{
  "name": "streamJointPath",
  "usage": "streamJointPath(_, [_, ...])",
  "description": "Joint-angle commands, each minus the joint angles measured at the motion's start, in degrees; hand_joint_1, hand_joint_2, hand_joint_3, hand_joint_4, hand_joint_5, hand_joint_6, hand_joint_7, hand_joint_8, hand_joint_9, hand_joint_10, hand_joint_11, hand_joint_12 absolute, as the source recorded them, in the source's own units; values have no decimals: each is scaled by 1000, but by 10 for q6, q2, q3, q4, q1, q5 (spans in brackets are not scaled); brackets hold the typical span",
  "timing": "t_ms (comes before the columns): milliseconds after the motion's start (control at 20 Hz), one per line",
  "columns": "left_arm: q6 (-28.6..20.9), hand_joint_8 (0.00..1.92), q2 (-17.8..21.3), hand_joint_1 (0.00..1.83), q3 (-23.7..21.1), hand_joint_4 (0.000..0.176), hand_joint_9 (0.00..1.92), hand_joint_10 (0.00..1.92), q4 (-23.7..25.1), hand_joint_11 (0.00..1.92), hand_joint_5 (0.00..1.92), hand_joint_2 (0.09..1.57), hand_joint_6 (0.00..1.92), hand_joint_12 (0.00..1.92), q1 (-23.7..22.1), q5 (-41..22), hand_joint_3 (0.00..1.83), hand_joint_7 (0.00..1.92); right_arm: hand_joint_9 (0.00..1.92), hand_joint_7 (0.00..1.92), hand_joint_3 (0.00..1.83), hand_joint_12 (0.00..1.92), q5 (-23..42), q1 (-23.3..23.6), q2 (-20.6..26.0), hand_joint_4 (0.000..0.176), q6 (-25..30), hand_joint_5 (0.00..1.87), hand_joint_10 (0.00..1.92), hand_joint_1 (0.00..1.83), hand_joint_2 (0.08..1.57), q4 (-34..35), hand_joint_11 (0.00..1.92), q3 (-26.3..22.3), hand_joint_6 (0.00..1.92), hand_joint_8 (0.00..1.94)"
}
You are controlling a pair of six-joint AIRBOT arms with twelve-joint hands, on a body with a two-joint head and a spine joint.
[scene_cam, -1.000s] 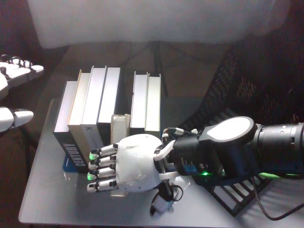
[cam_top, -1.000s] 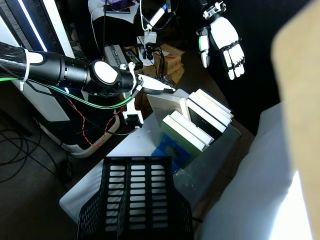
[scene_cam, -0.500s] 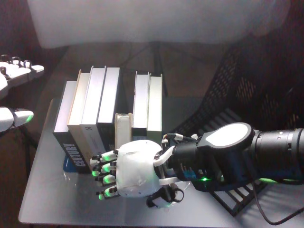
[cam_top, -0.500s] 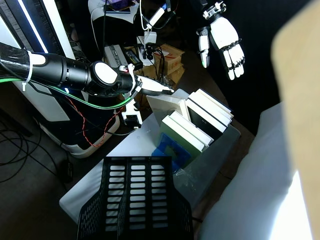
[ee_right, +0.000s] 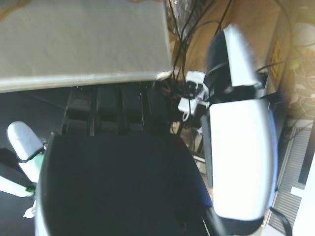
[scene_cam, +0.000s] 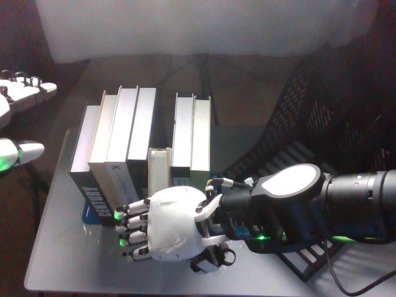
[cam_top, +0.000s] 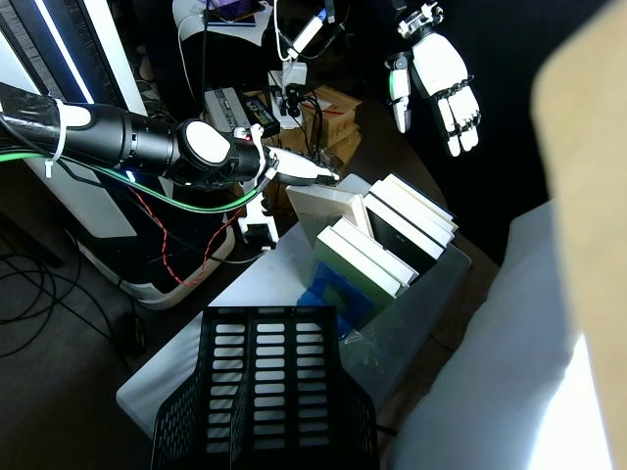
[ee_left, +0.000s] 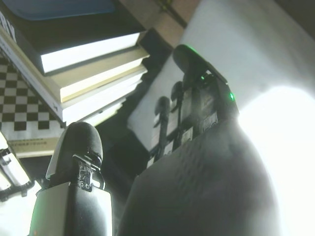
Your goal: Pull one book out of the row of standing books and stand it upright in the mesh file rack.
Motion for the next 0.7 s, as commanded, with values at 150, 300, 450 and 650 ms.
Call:
streamJointPath(150, [-2, 1, 5, 483, 2, 22, 0, 45, -14, 0, 63, 1371, 1, 1374, -3, -66, 2, 15, 92, 238, 11, 0, 3, 0, 0, 24, -2, 365, 42, 1069, 1019, 1, 0, 6, 28, 13])
streamJointPath(300, [-2, 1, 8, 484, 0, 28, 2, 44, -17, 0, 63, 1369, 3, 1296, 1, -68, 1, 21, 2, 71, 13, 0, 2, 0, 0, 0, -2, 166, 0, 1044, 1031, -1, 0, 6, 0, 0])
streamJointPath(450, [-2, 5, 8, 505, 0, 17, 2, 49, -18, 0, 74, 1368, 6, 1486, 2, -69, 0, 24, 0, 121, 18, 0, -2, 0, 0, 15, 0, 259, 0, 1208, 1049, -2, 0, 9, 39, 21])
streamJointPath(650, [-2, 3, 9, 515, -1, 17, 14, 70, -18, 0, 84, 1362, 8, 1406, 2, -70, 0, 31, 0, 151, 6, 0, -13, 0, -8, 0, 2, 310, 0, 1119, 1033, -2, 0, 22, 47, 22])
